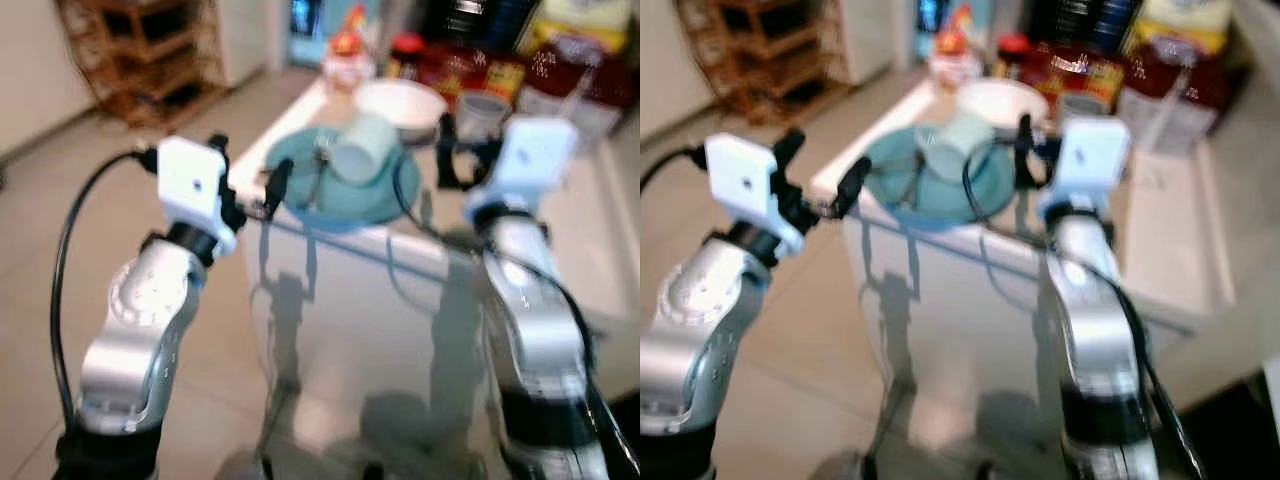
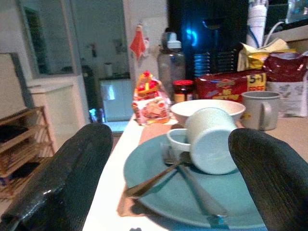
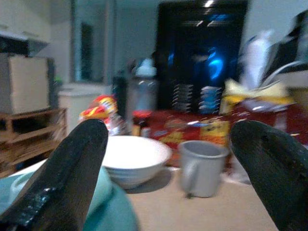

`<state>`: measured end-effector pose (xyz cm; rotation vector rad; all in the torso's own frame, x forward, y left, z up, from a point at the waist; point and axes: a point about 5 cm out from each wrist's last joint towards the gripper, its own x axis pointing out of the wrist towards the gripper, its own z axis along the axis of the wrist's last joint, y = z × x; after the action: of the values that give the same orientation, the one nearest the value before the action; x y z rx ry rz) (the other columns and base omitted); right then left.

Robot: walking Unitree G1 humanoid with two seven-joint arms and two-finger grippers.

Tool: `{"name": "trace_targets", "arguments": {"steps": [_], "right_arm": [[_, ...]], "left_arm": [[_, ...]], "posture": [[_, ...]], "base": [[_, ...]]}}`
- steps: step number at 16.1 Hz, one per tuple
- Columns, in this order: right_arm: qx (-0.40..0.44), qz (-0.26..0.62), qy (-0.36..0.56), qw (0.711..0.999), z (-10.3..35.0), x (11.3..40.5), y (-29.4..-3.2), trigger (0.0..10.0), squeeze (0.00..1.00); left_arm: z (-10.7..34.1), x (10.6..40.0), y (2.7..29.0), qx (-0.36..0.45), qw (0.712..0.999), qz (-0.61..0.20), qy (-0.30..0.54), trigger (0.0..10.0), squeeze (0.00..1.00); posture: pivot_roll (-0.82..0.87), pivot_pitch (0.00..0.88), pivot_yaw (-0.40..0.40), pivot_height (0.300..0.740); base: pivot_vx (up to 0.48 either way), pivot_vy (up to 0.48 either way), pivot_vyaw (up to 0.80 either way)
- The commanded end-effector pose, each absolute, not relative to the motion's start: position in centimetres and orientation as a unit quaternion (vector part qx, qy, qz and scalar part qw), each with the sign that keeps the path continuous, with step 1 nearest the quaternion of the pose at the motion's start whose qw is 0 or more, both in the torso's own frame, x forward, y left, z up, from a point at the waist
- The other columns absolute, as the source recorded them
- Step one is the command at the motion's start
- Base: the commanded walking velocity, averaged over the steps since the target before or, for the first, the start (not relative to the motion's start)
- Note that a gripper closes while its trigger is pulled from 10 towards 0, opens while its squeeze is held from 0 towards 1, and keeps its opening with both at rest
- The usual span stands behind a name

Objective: Setting the table

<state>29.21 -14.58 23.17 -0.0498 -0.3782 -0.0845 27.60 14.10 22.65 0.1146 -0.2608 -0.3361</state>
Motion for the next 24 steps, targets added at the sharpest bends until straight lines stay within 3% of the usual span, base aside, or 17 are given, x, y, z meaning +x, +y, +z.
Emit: {"name": "trace_targets", "arguments": {"steps": [1,4,6,20,24], "right_arm": [[-0.033,-0.046,-0.202,0.978,23.8,28.3,-14.8,10.0,0.0],[-0.012,-0.058,-0.153,0.986,22.2,27.9,-15.5,10.0,0.0],[-0.003,0.0,-0.102,0.995,21.2,29.0,-14.3,10.0,0.0],[0.005,0.03,-0.096,0.995,21.7,29.9,-13.3,10.0,0.0],[0.005,0.029,-0.098,0.995,21.8,29.9,-13.1,10.0,0.0]], "left_arm": [[23.1,27.8,13.7,0.057,0.974,-0.167,-0.139,10.0,0.0],[23.0,28.3,13.9,0.071,0.977,-0.147,-0.138,10.0,0.0],[23.1,28.2,14.2,0.072,0.978,-0.139,-0.14,10.0,0.0],[23.2,28.1,14.4,0.076,0.977,-0.139,-0.141,10.0,0.0],[23.1,28.1,14.6,0.078,0.977,-0.138,-0.143,10.0,0.0]], "posture": [[0.12,0.074,-0.016,0.74],[0.12,0.076,-0.011,0.74],[0.12,0.075,-0.021,0.74],[0.13,0.059,-0.038,0.74],[0.13,0.044,-0.038,0.74]], "base": [[0.0,0.0,0.0],[0.0,0.0,0.0],[0.148,0.0,0.0],[0.445,0.0,0.0],[0.0,0.0,0.0]]}}
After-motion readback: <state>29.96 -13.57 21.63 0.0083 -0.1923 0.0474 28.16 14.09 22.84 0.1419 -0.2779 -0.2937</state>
